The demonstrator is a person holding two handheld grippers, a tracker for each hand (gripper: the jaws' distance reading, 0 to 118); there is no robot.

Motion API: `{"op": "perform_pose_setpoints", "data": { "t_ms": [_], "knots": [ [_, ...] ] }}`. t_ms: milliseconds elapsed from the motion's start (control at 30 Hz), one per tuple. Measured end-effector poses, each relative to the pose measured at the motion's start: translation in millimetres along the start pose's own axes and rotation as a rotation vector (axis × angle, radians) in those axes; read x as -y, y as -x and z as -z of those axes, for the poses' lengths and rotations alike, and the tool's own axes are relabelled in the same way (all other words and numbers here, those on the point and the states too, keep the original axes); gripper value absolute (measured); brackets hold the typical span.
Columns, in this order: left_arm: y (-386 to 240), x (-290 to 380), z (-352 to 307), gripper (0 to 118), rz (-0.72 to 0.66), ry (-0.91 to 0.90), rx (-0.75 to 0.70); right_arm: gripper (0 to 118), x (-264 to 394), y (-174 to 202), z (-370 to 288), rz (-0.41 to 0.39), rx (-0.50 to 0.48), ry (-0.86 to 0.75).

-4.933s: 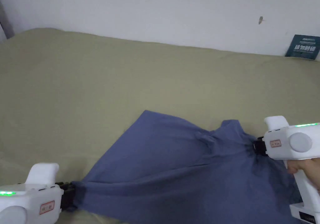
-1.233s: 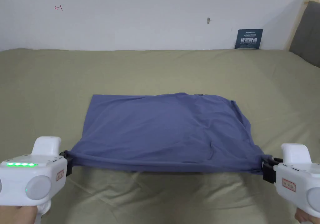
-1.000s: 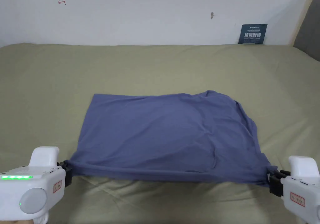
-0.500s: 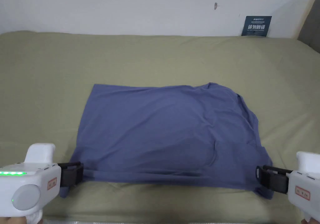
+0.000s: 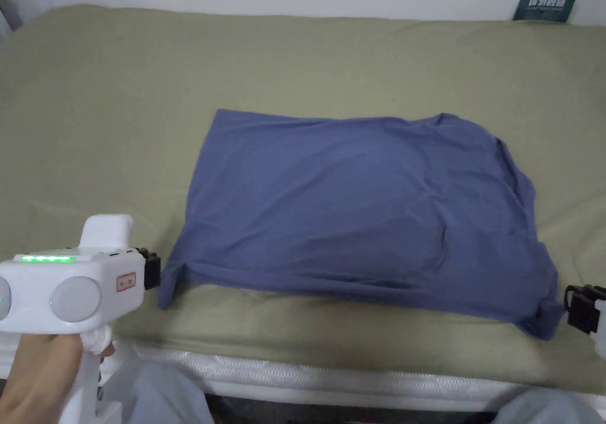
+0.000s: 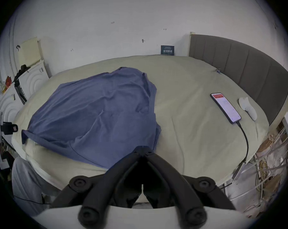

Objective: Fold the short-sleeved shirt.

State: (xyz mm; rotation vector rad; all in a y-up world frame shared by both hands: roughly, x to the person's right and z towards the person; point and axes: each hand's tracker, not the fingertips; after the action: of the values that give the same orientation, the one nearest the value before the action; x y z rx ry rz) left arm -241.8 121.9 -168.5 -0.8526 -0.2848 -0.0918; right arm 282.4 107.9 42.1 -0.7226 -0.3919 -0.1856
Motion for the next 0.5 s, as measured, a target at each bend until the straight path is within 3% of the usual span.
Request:
{"op": "perform_pose_setpoints", "data": {
  "t_ms": [67,100,167,200,233,267,333,400,433,467,500],
  "knots": [
    [0,-1,4,2,-0.003,0.019,0.004,0,-1,-4,0,0.010,-0.009,0.006],
    [1,0,6,14,-0.007,0.035,0.007,0,-2,-5,0,0.010,-0.006,0.008],
    [-1,1,11,74,-0.011,0.062,-0.004,0,-2,-4,0,0.012,-0.009,0.014],
    [-2,3,16,96,-0.001,0.099,0.028,0,-1,-8,3,0.016,-0.012,0.022],
    [-3,5,19,111,0.004,0.106,0.028,0,-1,-9,4,0.014,-0.008,0.026],
    [-6,9,22,112,0.014,0.106,0.021,0,-1,-10,6,0.012,-0.004,0.031],
    [-11,9,29,111,0.037,0.108,-0.001,0,1,-10,7,0.011,-0.001,0.037],
    [-12,9,42,99,0.035,0.127,-0.003,0,2,-9,10,0.010,-0.005,0.049],
    [-13,7,44,78,0.034,0.139,0.003,0,2,-9,11,0.009,-0.007,0.053],
    [-14,4,47,49,0.031,0.152,-0.001,0,4,-9,11,0.006,-0.005,0.054],
    [-15,2,48,11,0.033,0.160,-0.008,0,4,-9,11,0.005,-0.006,0.056]
  ]
}}
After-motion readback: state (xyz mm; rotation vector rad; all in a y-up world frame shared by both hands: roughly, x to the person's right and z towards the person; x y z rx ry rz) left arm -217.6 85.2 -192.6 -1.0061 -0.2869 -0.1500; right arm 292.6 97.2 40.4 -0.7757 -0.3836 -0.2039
